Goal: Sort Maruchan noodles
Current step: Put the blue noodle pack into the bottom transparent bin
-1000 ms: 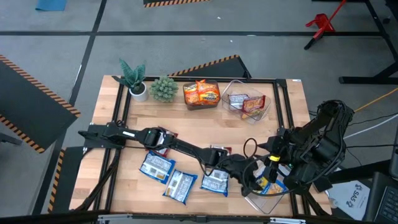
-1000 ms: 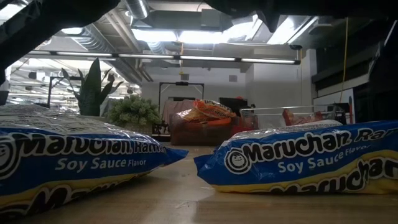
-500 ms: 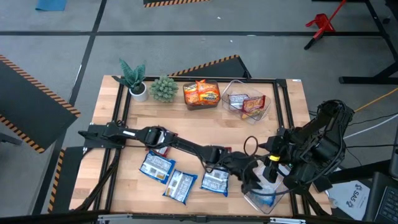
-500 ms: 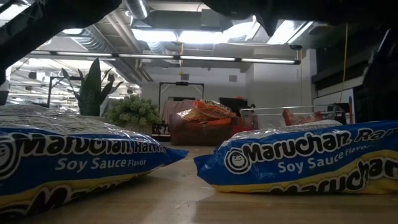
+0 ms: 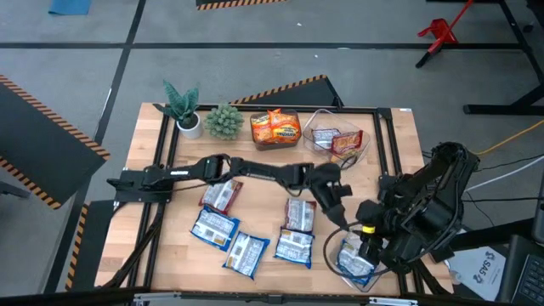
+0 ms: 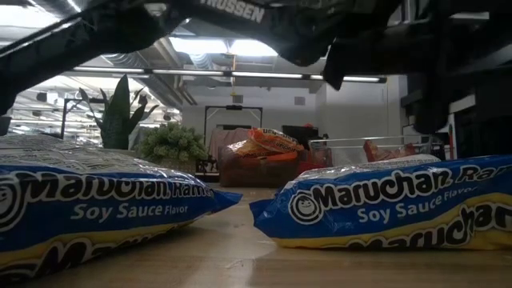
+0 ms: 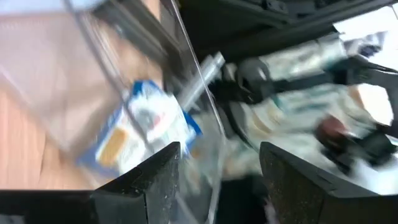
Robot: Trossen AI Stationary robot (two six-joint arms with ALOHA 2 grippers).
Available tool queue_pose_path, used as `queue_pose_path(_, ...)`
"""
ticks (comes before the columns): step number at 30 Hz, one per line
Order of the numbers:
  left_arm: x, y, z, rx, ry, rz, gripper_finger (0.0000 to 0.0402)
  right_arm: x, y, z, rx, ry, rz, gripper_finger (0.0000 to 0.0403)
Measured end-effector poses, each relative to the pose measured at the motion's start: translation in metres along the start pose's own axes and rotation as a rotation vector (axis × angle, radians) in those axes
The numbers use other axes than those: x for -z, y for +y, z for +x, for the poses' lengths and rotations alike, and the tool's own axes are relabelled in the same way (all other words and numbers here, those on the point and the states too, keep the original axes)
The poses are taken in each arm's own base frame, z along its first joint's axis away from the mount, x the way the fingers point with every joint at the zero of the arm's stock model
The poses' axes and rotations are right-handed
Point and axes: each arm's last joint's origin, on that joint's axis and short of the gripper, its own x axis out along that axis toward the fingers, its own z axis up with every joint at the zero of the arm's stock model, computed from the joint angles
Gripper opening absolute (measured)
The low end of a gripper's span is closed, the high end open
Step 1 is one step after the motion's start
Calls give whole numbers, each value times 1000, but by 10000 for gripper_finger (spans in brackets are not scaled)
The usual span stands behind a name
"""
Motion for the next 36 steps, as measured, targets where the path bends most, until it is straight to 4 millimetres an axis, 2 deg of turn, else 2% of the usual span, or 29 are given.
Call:
queue_pose_path(3,-4,-3,-16,35,133,-27,213,1,3,3,9,8,1,175)
queue_pose_path(7,-1,-24,-42,-28,242,51,213,1,4,4,13,5,0,175)
queue_pose_path(9,5,-30,-59,-155,274,115,213,1,3,4,15,-1,5,175)
queue_pose_path(13,26,-45,-91,-579,394,243,213,0,3,4,20,-19,11,175)
queue_pose_path(15,39,-61,-100,-739,472,274,213,0,3,5,27,-38,11,175)
queue_pose_path(18,54,-86,-102,-833,521,288,213,-1,3,7,53,-100,7,175)
queue_pose_path(22,76,-144,-104,-907,486,394,213,1,3,14,87,-126,-5,175)
queue_pose_path(26,116,-200,-102,-992,419,503,213,4,3,21,107,-121,2,175)
queue_pose_path(29,156,-228,-102,-1071,343,527,213,6,8,28,87,-136,-35,175)
queue_pose_path(33,215,-239,-100,-1098,191,463,213,7,30,47,-18,-210,-277,175)
queue_pose_path(36,254,-229,-93,-1062,44,394,213,0,45,66,-81,-285,-459,175)
